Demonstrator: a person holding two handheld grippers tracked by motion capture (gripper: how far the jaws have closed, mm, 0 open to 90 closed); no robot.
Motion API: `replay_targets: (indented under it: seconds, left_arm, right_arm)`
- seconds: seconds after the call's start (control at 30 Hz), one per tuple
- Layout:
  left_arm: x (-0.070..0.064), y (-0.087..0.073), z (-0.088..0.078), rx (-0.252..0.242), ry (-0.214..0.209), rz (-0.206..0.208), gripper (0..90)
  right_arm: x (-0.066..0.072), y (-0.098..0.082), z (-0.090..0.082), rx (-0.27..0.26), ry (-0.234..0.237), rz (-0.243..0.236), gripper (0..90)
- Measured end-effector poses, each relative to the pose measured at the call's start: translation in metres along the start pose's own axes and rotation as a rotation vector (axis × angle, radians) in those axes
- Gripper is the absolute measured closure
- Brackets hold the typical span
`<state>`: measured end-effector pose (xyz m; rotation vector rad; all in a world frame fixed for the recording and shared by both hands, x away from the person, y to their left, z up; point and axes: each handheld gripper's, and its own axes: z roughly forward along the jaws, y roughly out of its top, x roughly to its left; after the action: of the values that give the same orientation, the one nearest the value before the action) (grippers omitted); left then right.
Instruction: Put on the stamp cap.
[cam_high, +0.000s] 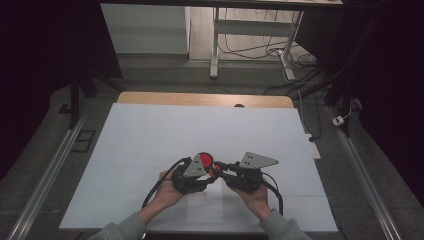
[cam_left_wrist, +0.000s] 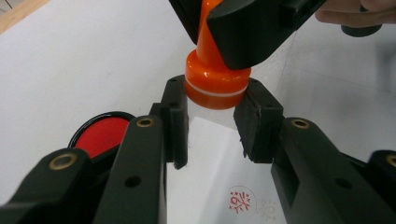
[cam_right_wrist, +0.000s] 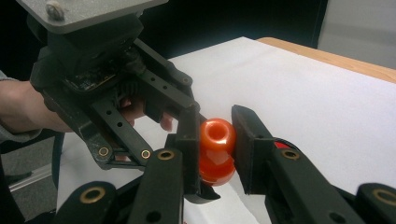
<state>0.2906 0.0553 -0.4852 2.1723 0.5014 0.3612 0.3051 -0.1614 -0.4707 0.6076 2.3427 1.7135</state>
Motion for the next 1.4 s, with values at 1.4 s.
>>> replay_targets:
  seconds: [1.4]
  left_arm:
    - [0.0002, -0.0019, -0.0002, 0.055, -0.006, 0.035, 65.2]
  right_arm:
    - [0.0022, -0.0098, 0.0058, 0.004, 0.009, 0.012, 73.1]
